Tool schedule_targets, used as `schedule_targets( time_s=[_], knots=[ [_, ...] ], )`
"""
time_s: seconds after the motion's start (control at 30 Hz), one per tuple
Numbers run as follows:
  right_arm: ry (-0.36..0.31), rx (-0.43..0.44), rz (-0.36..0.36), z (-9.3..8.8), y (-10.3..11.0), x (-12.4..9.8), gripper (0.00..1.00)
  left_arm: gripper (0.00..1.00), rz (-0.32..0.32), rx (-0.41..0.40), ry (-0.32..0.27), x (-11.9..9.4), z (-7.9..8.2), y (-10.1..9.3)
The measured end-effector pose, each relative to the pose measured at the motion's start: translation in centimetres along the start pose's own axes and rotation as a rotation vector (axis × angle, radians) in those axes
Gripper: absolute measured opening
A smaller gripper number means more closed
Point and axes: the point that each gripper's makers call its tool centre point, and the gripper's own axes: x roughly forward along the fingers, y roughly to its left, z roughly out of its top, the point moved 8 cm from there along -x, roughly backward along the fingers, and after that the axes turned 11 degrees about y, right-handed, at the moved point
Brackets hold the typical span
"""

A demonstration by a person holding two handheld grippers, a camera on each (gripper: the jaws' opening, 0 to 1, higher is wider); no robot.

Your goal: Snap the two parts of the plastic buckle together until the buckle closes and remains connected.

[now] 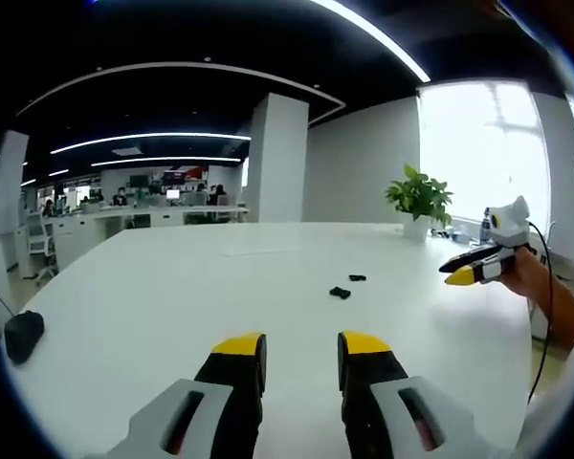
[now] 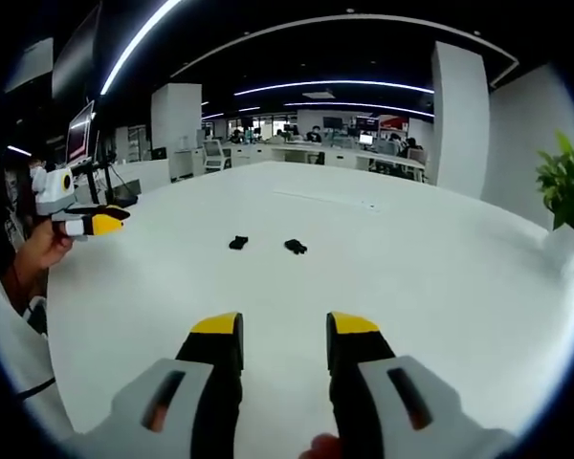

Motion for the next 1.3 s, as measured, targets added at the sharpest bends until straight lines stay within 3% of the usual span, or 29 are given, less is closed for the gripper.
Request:
schedule_targets(
  time_s=[1.3],
  knots=[
    [-0.004, -0.058, 0.069, 2.5, -0.7, 3.5, 0.33, 0.29, -0.046, 0.063, 0.018, 2.2, 2.4, -0.2]
  ],
)
